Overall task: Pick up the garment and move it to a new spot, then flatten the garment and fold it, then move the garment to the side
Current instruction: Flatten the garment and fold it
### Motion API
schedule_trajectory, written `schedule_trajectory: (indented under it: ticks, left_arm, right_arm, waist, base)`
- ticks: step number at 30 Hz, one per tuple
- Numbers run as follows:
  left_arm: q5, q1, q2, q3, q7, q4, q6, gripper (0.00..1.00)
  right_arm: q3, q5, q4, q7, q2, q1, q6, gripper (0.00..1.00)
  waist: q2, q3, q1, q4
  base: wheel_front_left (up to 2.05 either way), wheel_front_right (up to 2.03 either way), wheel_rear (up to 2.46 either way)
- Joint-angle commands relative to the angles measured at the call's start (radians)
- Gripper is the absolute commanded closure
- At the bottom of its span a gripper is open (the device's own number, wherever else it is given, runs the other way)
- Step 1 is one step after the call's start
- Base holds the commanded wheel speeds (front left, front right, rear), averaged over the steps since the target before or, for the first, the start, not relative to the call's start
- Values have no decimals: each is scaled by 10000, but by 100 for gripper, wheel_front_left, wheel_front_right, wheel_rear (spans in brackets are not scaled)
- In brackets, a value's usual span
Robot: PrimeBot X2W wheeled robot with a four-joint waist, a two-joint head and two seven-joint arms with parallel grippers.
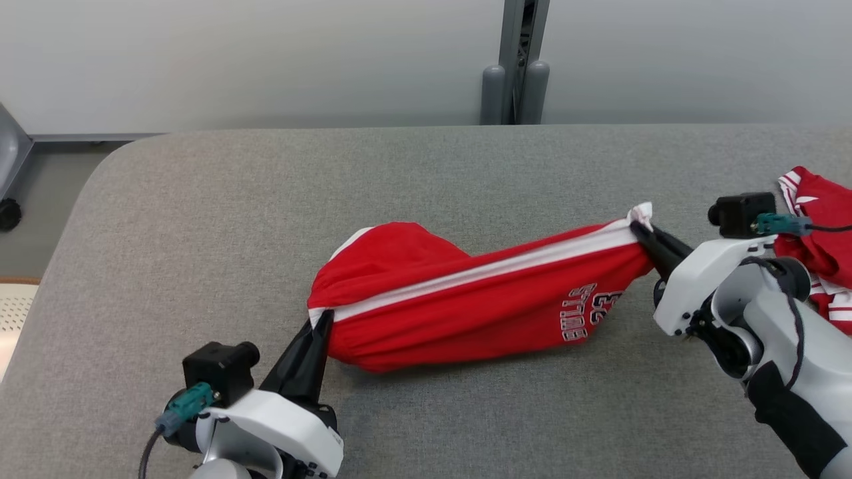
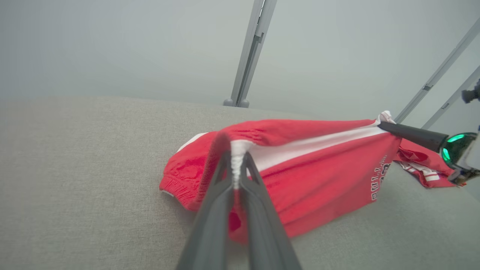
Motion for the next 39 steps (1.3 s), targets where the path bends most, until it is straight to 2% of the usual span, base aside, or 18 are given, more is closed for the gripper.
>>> schedule_trajectory:
  ticks: [1, 10, 19, 27, 30, 33, 36, 39]
  left_arm:
    - [-203, -220, 140, 198, 2, -121, -139, 100]
    - [-1219, -1377, 669, 878, 1154, -1110, -678, 100]
    - [-2123, -3079, 966, 1567, 2250, -2093, -1047, 100]
    - [-2801, -4674, 1000, 1945, 3179, -2459, -1178, 100]
    - [-2870, -5009, 1015, 1822, 3458, -2246, -1231, 100]
    - [-2704, -5304, 918, 1561, 3542, -1688, -1405, 100]
    - [-2533, -5760, 620, 1245, 3346, -743, -1850, 100]
    - [-2000, -6453, 357, 917, 2779, 754, -2450, 100]
  right_arm:
    - [-175, 128, -173, -351, -261, -179, -10, 100]
    - [-921, 646, -2055, -1678, -1023, -485, -12, 100]
    - [-1748, 652, -3902, -1805, -1796, -898, -10, 100]
    - [-3215, 35, -5140, -1255, -2440, -1432, -16, 100]
    - [-3629, -270, -5229, -726, -2310, -1476, -18, 100]
    - [-3724, -602, -5012, -189, -1900, -1474, -16, 100]
    - [-3574, -1044, -4460, 205, -1318, -1733, -9, 100]
    - [-3260, -1457, -3368, 349, -486, -2261, -6, 100]
  waist:
    - [-1, -179, 0, -131]
    - [-1, -988, 0, -567]
    - [-1, -1393, 0, -893]
    - [-1, -1623, 0, -1096]
    - [-1, -1589, 0, -1158]
    - [-1, -1389, 0, -1214]
    - [-1, -1044, 0, -1292]
    - [-1, -568, 0, -1385]
  base:
    - [0, 0, 0]
    - [0, 0, 0]
    - [0, 0, 0]
    - [0, 0, 0]
    - [0, 0, 0]
    - [0, 0, 0]
    - [0, 0, 0]
    - [0, 0, 0]
